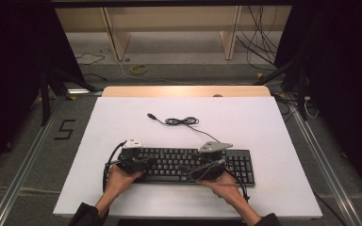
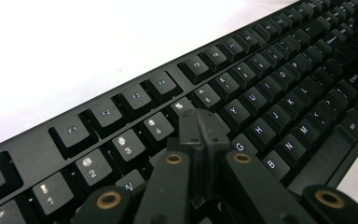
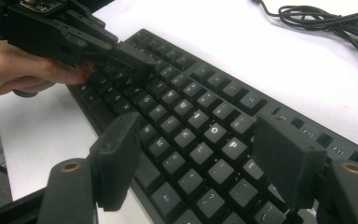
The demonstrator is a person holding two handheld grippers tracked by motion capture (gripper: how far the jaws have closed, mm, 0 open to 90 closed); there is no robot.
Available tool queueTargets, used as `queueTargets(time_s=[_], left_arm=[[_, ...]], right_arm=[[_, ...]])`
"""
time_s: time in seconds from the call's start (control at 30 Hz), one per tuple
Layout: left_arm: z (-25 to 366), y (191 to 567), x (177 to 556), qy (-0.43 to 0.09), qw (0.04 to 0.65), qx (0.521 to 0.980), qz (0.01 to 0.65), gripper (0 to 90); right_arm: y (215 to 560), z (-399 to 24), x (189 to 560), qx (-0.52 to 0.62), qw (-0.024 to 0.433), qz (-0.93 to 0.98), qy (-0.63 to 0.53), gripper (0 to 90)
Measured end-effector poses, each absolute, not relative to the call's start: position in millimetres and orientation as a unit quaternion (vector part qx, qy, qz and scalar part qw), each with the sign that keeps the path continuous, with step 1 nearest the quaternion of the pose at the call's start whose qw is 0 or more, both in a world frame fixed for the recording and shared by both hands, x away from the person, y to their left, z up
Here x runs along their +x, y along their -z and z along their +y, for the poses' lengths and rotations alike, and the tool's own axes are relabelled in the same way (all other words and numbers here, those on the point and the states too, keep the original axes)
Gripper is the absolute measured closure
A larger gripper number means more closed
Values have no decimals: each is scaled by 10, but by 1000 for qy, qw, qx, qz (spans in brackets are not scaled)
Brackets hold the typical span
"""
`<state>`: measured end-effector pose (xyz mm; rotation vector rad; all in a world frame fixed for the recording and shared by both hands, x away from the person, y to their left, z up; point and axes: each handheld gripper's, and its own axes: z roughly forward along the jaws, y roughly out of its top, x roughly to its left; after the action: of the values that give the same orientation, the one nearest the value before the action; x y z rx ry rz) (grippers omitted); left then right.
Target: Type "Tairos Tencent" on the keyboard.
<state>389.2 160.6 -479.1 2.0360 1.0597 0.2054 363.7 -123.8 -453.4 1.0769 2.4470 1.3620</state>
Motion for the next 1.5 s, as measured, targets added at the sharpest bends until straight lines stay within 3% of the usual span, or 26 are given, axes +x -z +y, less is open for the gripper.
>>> queueTargets(time_s=[0.37,0.9,1.5], left_arm=[[1587,4805,3886,-80,402,808,423,892],[1702,4647,3820,-74,448,777,436,519],[1799,4611,3773,-72,453,774,437,406]], right_arm=[[4527,-1242,3636,358,73,812,-455,334],[4531,-1244,3660,361,77,811,-454,336],[4527,-1171,3746,367,83,808,-453,362]])
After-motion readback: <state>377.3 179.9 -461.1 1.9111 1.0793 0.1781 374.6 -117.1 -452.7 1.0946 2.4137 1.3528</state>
